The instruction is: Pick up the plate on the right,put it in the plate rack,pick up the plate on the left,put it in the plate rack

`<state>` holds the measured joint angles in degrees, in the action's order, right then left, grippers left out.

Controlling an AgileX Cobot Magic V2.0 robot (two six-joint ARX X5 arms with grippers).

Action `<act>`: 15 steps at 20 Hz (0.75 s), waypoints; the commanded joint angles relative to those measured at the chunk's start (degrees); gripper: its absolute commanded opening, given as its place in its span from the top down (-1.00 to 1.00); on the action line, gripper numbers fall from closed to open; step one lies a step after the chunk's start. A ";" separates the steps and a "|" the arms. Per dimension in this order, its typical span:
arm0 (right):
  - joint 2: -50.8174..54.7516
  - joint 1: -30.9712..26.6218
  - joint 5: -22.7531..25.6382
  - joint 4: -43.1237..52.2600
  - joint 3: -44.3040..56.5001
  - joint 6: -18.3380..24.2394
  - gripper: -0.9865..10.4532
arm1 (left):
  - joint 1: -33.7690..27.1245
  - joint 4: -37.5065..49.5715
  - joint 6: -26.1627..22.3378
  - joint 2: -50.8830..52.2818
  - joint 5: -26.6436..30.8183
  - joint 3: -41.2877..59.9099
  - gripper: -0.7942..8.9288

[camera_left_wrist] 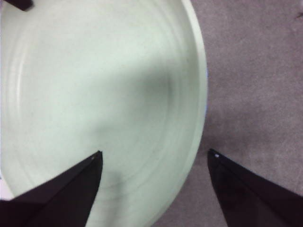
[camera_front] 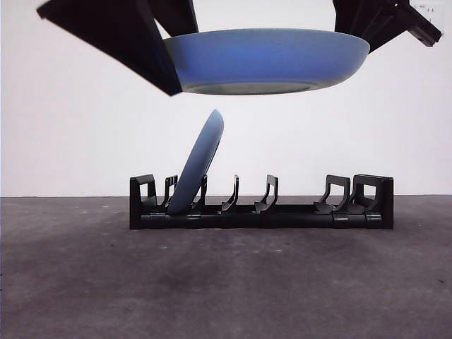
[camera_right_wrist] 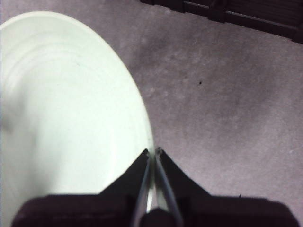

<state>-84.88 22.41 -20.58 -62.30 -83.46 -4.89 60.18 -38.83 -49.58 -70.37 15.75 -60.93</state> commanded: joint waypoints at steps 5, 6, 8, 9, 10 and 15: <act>0.42 -0.04 -0.39 -0.26 -0.39 0.46 0.85 | 0.20 0.61 0.66 0.02 -0.31 0.07 0.80; 0.39 -0.04 -0.39 -0.33 -0.39 0.46 0.85 | 0.22 0.61 1.18 0.02 -0.76 0.07 0.85; 0.39 -0.04 -0.37 -0.46 -0.42 0.44 0.85 | 0.48 0.35 1.62 0.02 -1.33 0.07 0.85; 0.39 -0.04 -0.31 -0.52 -0.39 0.46 0.85 | 0.70 0.09 1.57 0.02 -1.31 0.07 0.85; 0.39 -0.04 -0.17 -0.59 -0.39 0.46 0.85 | 0.87 -0.09 1.57 0.02 -1.33 0.07 0.85; 0.39 -0.04 0.04 -0.63 -0.42 0.66 0.85 | 2.03 -0.74 1.57 0.02 -1.53 0.07 0.85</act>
<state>-84.88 22.17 -20.01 -62.92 -83.57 -4.93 62.43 -39.64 -49.93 -70.37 13.54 -60.93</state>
